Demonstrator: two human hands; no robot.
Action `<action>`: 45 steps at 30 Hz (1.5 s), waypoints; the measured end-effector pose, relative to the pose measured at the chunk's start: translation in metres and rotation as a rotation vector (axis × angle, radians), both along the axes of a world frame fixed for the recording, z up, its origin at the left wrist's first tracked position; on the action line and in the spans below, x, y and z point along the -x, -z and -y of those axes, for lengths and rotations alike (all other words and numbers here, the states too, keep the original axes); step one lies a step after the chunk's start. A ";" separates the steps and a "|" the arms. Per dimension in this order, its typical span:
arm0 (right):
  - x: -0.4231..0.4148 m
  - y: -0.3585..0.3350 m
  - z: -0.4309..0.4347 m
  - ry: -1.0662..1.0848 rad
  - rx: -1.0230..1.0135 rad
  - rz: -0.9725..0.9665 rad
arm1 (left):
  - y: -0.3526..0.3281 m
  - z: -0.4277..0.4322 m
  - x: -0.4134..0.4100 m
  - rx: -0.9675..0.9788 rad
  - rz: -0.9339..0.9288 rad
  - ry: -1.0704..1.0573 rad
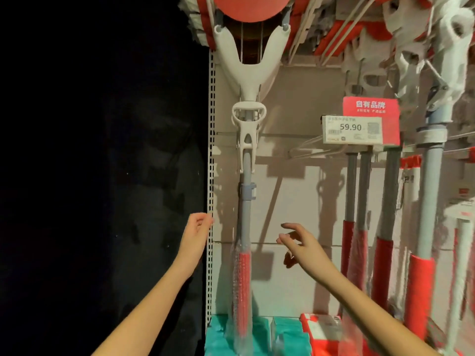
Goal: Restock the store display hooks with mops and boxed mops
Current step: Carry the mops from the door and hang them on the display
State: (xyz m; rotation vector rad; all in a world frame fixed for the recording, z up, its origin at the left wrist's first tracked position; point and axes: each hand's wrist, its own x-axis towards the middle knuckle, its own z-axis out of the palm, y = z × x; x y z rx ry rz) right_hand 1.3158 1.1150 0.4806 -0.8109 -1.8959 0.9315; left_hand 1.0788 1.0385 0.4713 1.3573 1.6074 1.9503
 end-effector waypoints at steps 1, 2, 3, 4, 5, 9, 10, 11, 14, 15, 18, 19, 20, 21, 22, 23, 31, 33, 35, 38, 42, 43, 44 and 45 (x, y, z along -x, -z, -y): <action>0.000 0.002 0.016 -0.024 -0.010 -0.006 | 0.006 0.023 -0.001 0.003 -0.020 -0.010; 0.001 0.006 0.035 -0.054 -0.018 -0.012 | 0.012 0.050 -0.003 0.000 -0.036 -0.026; 0.005 0.008 0.053 -0.086 -0.019 -0.021 | 0.017 0.077 -0.005 -0.004 -0.046 -0.048; 0.010 0.012 0.073 -0.122 -0.011 -0.028 | 0.025 0.108 -0.007 -0.005 -0.053 -0.081; 0.017 0.017 0.092 -0.159 0.000 -0.043 | 0.034 0.138 -0.009 -0.002 -0.070 -0.107; 0.050 0.046 0.179 -0.273 0.090 -0.097 | 0.062 0.256 0.001 0.137 -0.170 -0.166; 0.062 0.051 0.201 -0.319 0.133 -0.102 | 0.062 0.286 0.008 0.151 -0.178 -0.203; 0.077 0.054 0.221 -0.371 0.169 -0.092 | 0.059 0.315 0.016 0.155 -0.180 -0.248; 0.130 0.058 0.292 -0.524 0.195 -0.024 | 0.046 0.409 0.045 0.138 -0.154 -0.366; 0.149 0.057 0.318 -0.573 0.191 -0.015 | 0.043 0.442 0.056 0.127 -0.148 -0.396; 0.208 0.050 0.403 -0.726 0.187 -0.028 | 0.041 0.535 0.090 0.128 -0.145 -0.518; 0.229 0.049 0.433 -0.778 0.183 -0.024 | 0.043 0.565 0.100 0.137 -0.142 -0.559; 0.252 0.049 0.464 -0.830 0.179 -0.020 | 0.047 0.594 0.111 0.149 -0.138 -0.591; 0.276 0.052 0.497 -0.876 0.179 -0.007 | 0.051 0.628 0.123 0.165 -0.126 -0.623; 0.303 0.056 0.533 -0.921 0.188 0.000 | 0.055 0.665 0.136 0.174 -0.113 -0.652; 0.327 0.061 0.564 -0.952 0.205 0.003 | 0.059 0.697 0.147 0.191 -0.109 -0.678; 0.507 0.116 0.845 -1.177 0.488 0.025 | 0.102 0.963 0.249 0.366 -0.029 -0.975; 0.538 0.123 0.887 -1.221 0.533 0.043 | 0.112 1.005 0.281 0.377 0.007 -1.007; 0.570 0.132 0.913 -1.252 0.553 0.083 | 0.124 1.035 0.314 0.398 0.038 -1.009; 0.630 0.146 0.932 -1.233 0.472 0.120 | 0.133 1.053 0.373 0.372 0.066 -1.010; 0.728 0.169 0.941 -1.173 0.409 0.164 | 0.147 1.053 0.465 0.317 0.122 -0.976; 0.754 0.176 0.942 -1.163 0.423 0.191 | 0.152 1.052 0.494 0.319 0.115 -0.963; 0.780 0.183 0.943 -1.157 0.439 0.222 | 0.155 1.049 0.524 0.323 0.114 -0.950; 0.806 0.189 0.943 -1.148 0.456 0.255 | 0.157 1.046 0.554 0.340 0.127 -0.939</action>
